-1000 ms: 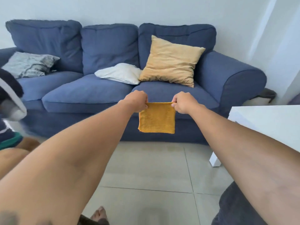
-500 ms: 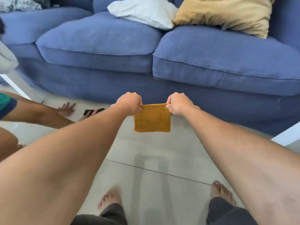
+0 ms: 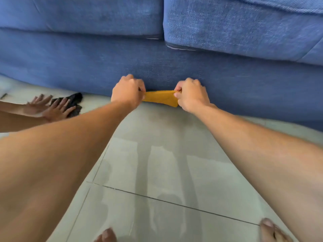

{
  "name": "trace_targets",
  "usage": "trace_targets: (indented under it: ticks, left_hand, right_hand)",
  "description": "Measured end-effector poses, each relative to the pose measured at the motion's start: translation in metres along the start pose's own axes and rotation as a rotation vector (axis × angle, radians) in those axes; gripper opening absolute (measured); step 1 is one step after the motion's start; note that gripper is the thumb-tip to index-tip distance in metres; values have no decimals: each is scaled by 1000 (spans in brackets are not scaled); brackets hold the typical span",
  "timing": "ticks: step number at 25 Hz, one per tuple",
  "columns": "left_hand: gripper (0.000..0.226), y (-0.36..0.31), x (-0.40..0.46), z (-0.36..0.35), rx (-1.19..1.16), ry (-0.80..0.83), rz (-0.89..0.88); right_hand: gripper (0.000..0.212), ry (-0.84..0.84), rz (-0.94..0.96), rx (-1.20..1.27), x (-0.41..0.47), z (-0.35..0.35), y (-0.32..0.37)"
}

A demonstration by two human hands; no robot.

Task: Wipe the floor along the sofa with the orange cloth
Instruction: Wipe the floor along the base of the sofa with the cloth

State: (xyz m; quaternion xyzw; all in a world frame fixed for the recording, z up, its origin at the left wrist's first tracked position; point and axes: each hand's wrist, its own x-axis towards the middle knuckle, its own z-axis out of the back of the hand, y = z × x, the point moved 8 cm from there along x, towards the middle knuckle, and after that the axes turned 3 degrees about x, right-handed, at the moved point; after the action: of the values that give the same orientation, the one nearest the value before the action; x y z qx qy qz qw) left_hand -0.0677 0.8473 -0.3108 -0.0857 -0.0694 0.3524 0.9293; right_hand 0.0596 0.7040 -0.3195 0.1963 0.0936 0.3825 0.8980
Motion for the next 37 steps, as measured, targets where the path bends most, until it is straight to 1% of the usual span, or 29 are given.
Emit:
trace_targets:
  ticks: [3,4,5,7,8,12,14,17,19,21,24,26,29,32,34,37]
  left_hand:
    - [29,8,-37,-60,192,307,-46]
    - [36,12,-48,-74,201,372,-34]
    - [43,15,-57,-84,171,399,-9]
    - [55,13,-66,-95,100,380,18]
    - [57,8,-67,-99,81,348,14]
    - [58,-20,-51,-128,10,230,-22]
    - [60,-31,-41,-151,14,226,-17]
    - [65,-33,-31,-199,81,300,25]
    - [66,-28,-25,-216,138,270,15]
    - [65,-24,-11,-218,151,203,-15]
    - [64,-23,-2,-214,162,163,-23]
    - [66,-32,-19,-213,169,154,-59]
    - [68,-47,-72,-207,152,137,-109]
    - [69,-46,-100,-208,155,158,-124]
    - [69,-28,-82,-208,161,159,-74]
    - [68,6,-27,-209,177,175,41]
  right_hand:
    - [19,233,5,-71,-33,-49,-18]
    - [20,281,-8,-65,-44,-61,-26]
    - [21,299,-25,-52,-53,-71,-33]
    - [23,285,-52,-50,-69,-84,-46]
    - [25,259,-60,-57,-75,-89,-52]
    - [32,63,-92,-102,-92,-104,-77]
    - [29,-45,-99,-128,-101,-110,-88]
    - [25,-211,-50,-147,-111,-119,-102]
    - [24,-258,-10,-159,-115,-128,-108]
    - [22,-278,6,-169,-118,-134,-111]
    - [27,-269,1,-165,-122,-138,-114]
    - [33,-257,-9,-163,-129,-135,-119]
    - [42,-264,-74,-149,-141,-118,-135]
    - [47,-256,-104,-168,-146,-109,-144]
    - [46,-239,-90,-174,-143,-111,-145]
    - [44,-243,-87,-166,-137,-117,-153]
